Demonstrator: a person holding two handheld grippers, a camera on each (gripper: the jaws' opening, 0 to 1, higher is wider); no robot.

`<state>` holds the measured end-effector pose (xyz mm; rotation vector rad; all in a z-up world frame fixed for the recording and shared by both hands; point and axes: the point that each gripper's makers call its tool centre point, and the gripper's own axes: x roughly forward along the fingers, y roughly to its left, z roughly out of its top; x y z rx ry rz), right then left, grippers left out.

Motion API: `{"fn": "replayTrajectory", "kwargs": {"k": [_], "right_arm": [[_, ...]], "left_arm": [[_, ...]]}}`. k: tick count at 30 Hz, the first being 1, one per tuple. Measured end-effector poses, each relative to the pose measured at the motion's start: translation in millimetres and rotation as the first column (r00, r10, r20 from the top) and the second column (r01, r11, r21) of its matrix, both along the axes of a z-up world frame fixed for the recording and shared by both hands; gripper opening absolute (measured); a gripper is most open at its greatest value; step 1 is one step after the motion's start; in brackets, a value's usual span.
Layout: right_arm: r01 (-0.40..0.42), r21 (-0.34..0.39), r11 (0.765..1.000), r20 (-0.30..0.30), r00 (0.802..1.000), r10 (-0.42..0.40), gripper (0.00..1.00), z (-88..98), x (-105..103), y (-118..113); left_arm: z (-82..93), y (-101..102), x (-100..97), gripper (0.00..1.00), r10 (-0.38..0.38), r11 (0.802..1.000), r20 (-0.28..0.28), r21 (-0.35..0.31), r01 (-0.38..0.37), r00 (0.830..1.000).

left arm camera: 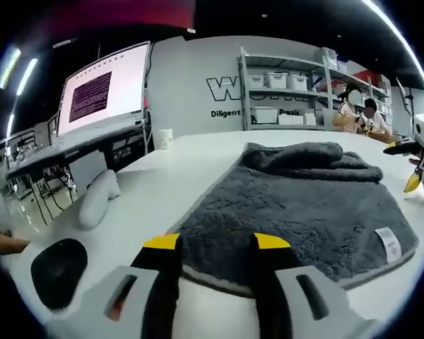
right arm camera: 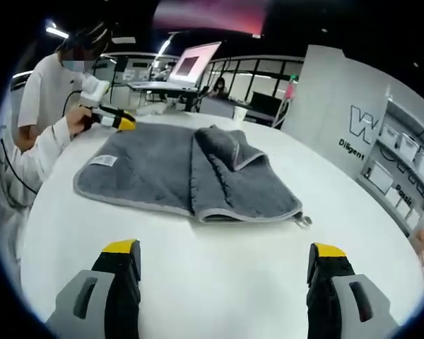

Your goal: Open the folded towel by lifting each exposed corner and separating the folded layers until the towel lies flat within the target outline without major curled edges

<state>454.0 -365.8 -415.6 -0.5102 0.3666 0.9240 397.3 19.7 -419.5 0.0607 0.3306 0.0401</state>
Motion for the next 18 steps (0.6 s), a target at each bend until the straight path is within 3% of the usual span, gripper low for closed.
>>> {"fn": "replayTrajectory", "kwargs": {"k": [3, 8, 12, 18], "right_arm": [[0.000, -0.004, 1.000, 0.001, 1.000, 0.000, 0.98, -0.3, -0.7, 0.1], [-0.001, -0.009, 1.000, 0.003, 1.000, 0.001, 0.98, -0.9, -1.9, 0.3], [0.001, -0.008, 1.000, 0.005, 1.000, -0.001, 0.98, -0.6, -2.8, 0.1], [-0.002, -0.012, 1.000, 0.004, 1.000, 0.002, 0.98, -1.4, -4.0, 0.7]], "left_arm": [[12.4, -40.3, -3.1, 0.40, -0.121, 0.990, 0.044, -0.071, 0.124, 0.992], [15.7, -82.5, -11.2, 0.40, -0.238, 0.971, 0.018, 0.002, 0.238, 0.971], [10.0, -125.3, -23.2, 0.44, -0.353, 0.935, -0.028, 0.020, 0.353, 0.935], [5.9, -166.5, -35.8, 0.48, -0.455, 0.890, -0.049, 0.005, 0.456, 0.889]]}}
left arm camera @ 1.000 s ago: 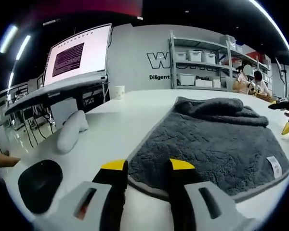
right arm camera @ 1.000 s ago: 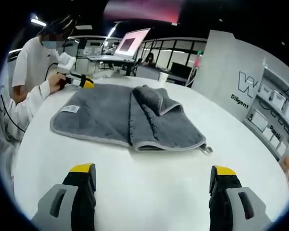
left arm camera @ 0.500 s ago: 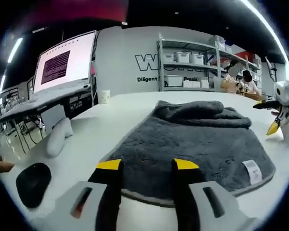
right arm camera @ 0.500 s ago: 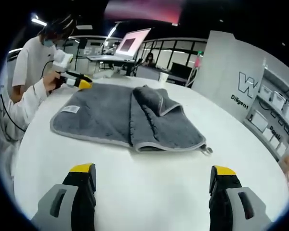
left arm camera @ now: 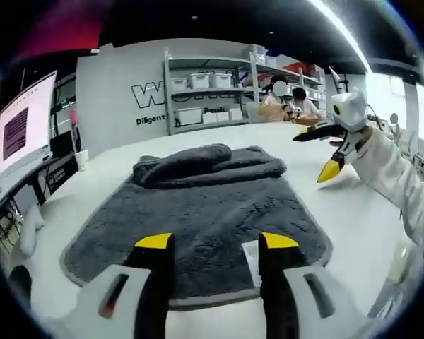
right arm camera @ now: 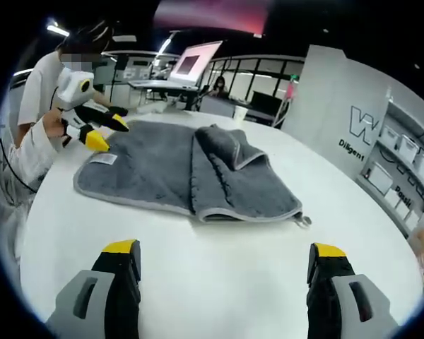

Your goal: Open the folded towel by lifting each exposed corner and separating the folded layers until the towel lies flat within the target outline without major curled edges

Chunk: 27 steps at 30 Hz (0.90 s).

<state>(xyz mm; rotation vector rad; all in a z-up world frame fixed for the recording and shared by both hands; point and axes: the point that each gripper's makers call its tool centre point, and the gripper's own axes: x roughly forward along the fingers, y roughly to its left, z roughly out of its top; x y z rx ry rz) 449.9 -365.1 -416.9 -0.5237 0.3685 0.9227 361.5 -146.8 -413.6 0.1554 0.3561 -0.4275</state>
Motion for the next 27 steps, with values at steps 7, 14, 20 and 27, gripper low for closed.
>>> {"fn": "replayTrajectory", "kwargs": {"k": [7, 14, 20, 27], "right_arm": [[-0.003, 0.001, 1.000, 0.001, 1.000, 0.003, 0.98, 0.5, -0.5, 0.7], [-0.006, 0.004, 1.000, 0.003, 1.000, 0.006, 0.98, 1.2, -1.7, 1.8], [-0.003, -0.001, 1.000, 0.000, 1.000, 0.003, 0.98, -0.1, -1.2, 1.1], [-0.002, -0.010, 1.000, -0.005, 1.000, 0.002, 0.99, -2.6, -1.5, 0.5]], "left_arm": [[-6.4, -25.9, -6.0, 0.47, -0.072, 0.997, -0.025, -0.015, 0.071, 0.997], [-20.4, -26.9, -6.6, 0.47, -0.073, 0.996, -0.070, 0.035, 0.076, 0.995], [-22.9, -31.4, -13.0, 0.40, -0.090, 0.995, -0.075, 0.023, 0.092, 0.993], [-23.7, -32.5, -18.5, 0.39, -0.087, 0.996, -0.071, 0.009, 0.088, 0.994]]}}
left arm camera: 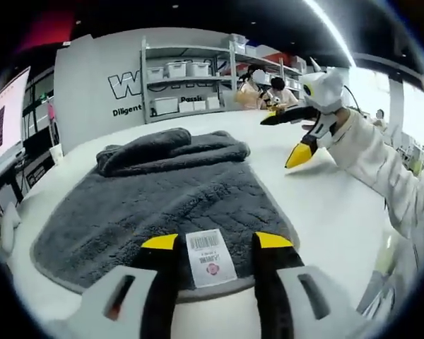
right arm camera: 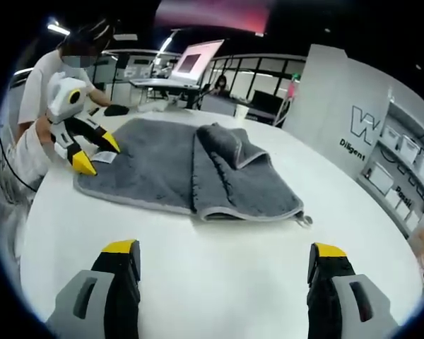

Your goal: Open the folded towel by lifting each exposed corner and separating the folded layers until the towel lies flat within the target outline without major curled edges

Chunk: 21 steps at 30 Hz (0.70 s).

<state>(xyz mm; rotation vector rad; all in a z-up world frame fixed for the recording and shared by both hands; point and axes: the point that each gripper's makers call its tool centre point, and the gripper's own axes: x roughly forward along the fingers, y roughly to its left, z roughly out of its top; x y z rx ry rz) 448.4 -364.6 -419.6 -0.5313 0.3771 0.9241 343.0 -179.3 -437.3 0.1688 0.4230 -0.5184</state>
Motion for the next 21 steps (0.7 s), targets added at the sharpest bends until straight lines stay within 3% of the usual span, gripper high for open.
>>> {"fn": "replayTrajectory", "kwargs": {"k": [21], "right_arm": [[-0.008, -0.013, 1.000, -0.011, 1.000, 0.008, 0.99, -4.3, -0.2, 0.5]], "left_arm": [[-1.6, -1.0, -14.3, 0.35, -0.039, 0.999, -0.026, 0.013, 0.040, 0.999]]}}
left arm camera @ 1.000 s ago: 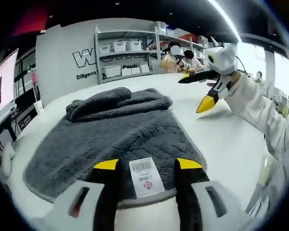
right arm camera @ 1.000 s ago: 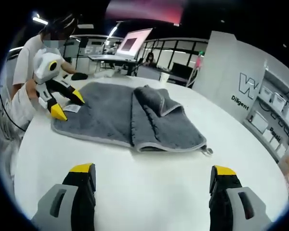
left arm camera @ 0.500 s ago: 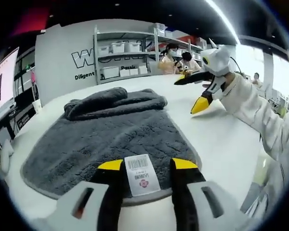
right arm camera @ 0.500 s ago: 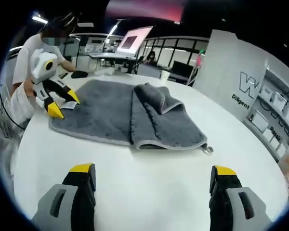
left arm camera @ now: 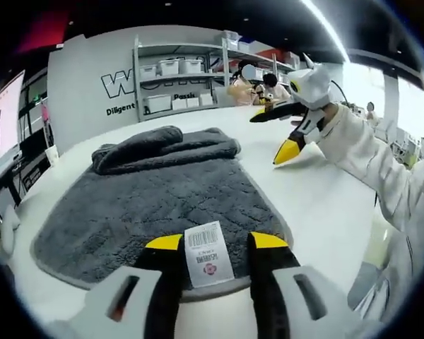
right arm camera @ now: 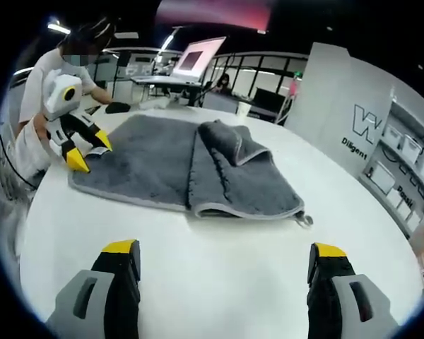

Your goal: Open the folded towel by lifting each exposed corner and separating the folded layers until the towel lies flat within the target outline without major curled edges

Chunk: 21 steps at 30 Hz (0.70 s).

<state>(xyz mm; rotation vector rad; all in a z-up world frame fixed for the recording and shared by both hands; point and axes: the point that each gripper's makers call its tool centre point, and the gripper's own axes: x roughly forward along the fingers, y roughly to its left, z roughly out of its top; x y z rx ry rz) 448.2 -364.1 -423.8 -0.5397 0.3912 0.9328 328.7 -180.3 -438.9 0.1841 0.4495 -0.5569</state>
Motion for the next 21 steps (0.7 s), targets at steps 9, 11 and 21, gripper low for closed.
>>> {"fn": "replayTrajectory", "kwargs": {"k": [9, 11, 21], "right_arm": [[-0.008, -0.005, 1.000, -0.001, 1.000, 0.008, 0.98, -0.8, -0.6, 0.8], [-0.013, -0.004, 1.000, -0.002, 1.000, 0.013, 0.98, -0.7, -1.1, 1.6], [-0.017, -0.004, 1.000, 0.001, 1.000, 0.017, 0.98, 0.0, -1.4, 2.3]], "left_arm": [[-0.5, 3.9, -3.7, 0.35, -0.011, 1.000, -0.023, 0.004, 0.011, 1.000], [-0.5, 5.9, -5.1, 0.35, -0.014, 1.000, -0.027, 0.007, 0.015, 1.000], [-0.7, 21.7, -11.9, 0.36, -0.027, 1.000, -0.042, 0.003, 0.028, 0.999]]}}
